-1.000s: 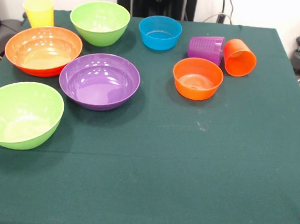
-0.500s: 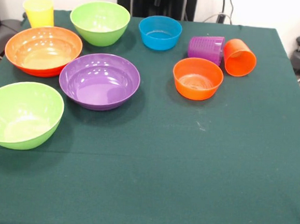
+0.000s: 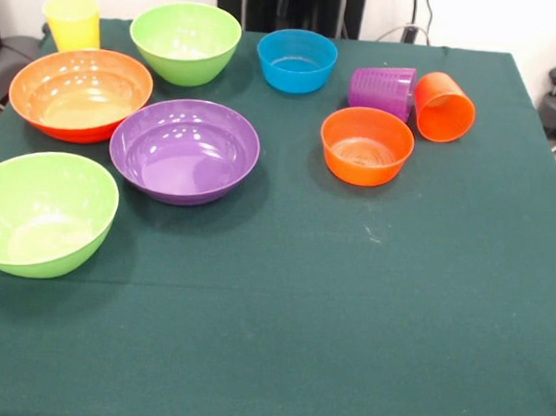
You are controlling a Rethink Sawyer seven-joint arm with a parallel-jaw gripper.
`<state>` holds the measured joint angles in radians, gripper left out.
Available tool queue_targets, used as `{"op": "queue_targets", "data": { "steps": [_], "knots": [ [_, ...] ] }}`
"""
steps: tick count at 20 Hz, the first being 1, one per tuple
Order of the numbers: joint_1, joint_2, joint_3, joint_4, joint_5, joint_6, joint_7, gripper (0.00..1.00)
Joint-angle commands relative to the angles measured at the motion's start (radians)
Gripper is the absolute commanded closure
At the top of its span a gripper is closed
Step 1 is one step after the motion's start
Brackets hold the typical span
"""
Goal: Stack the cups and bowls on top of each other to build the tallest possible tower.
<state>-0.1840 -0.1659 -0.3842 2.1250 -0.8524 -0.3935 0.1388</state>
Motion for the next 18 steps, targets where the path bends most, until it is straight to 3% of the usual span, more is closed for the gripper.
{"op": "queue_targets", "data": {
  "steps": [1, 18],
  "knots": [
    [-0.04, 0.137, 0.01, -0.094, 0.037, -0.042, 0.274, 0.0],
    [-0.071, 0.212, -0.039, -0.083, 0.069, -0.148, 0.252, 0.0]
  ]
}}
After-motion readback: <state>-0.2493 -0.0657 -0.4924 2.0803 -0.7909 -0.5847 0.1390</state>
